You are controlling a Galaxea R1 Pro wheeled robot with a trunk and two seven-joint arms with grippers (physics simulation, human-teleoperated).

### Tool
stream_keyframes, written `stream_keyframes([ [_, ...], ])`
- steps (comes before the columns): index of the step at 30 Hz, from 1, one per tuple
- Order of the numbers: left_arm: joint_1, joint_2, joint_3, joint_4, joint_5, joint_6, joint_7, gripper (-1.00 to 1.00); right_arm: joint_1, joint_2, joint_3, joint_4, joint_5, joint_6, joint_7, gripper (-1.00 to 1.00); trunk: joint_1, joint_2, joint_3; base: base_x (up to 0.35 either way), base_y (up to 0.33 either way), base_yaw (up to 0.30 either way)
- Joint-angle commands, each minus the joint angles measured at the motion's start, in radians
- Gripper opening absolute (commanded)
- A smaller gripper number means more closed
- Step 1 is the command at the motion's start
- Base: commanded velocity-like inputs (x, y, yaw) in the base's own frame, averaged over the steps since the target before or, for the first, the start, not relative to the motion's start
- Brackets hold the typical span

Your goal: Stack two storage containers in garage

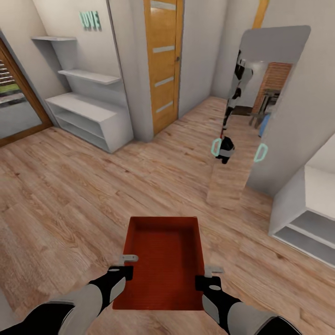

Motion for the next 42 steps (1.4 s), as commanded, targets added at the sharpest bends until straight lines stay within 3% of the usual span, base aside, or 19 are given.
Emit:
stream_keyframes([
  [1, -0.001, 0.018, 0.002, 0.004, 0.010, 0.005, 0.038, -1.00, -0.001, -0.013, 0.043, -0.001, 0.001, -0.016, -0.003, -1.00, 0.001, -0.001, -0.001, 0.322, 0.000, 0.005],
  [42, -0.001, 0.016, 0.002, 0.001, 0.010, 0.005, 0.036, -1.00, 0.000, -0.011, 0.043, -0.001, 0.001, -0.015, -0.002, -1.00, 0.001, -0.001, -0.001, 0.322, 0.000, 0.000],
])
